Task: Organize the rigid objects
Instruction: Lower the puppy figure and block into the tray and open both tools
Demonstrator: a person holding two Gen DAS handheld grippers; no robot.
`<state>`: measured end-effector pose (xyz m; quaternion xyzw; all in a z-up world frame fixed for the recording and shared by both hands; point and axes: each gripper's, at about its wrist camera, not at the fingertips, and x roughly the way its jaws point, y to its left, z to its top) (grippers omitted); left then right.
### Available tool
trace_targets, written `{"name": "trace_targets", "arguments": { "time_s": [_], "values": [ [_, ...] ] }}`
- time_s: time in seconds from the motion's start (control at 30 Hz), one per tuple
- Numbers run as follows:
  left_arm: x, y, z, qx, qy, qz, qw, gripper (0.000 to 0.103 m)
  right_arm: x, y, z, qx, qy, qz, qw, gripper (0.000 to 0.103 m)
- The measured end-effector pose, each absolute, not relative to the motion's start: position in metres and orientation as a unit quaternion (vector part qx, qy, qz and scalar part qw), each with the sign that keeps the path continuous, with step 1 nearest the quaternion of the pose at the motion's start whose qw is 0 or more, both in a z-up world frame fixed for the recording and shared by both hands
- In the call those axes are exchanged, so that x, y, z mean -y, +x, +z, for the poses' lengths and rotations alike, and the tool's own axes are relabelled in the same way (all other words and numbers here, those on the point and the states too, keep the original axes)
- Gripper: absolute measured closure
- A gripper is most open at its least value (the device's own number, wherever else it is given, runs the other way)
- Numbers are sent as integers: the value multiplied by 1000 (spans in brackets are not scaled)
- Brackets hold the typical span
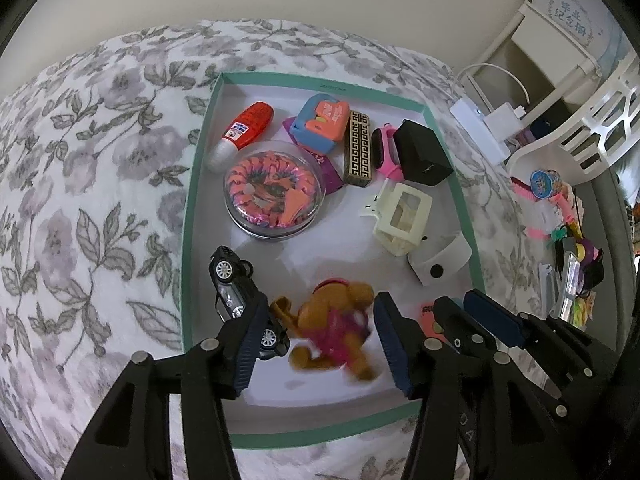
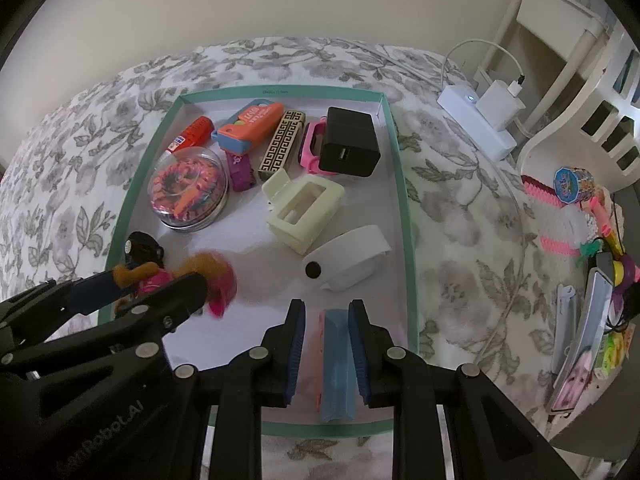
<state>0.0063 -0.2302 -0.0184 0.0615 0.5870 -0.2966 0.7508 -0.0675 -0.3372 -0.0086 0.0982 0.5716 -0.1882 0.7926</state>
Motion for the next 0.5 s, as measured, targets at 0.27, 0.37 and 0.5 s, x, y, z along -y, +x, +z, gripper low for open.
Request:
{"name": "trace_targets", "arguments": {
  "time_s": [0.27, 0.37, 0.5],
  "values": [
    [230, 4, -13, -582, 68, -293, 756, 45, 337, -67, -8, -571, 100, -187, 793, 78],
    [226, 5, -6, -573, 74, -285, 765, 45, 337, -67, -7, -568, 104, -186, 795, 78],
    [217, 9, 3, -555, 87, -256, 787, 40, 336, -66, -6, -563, 102, -190, 798, 78]
  ]
}}
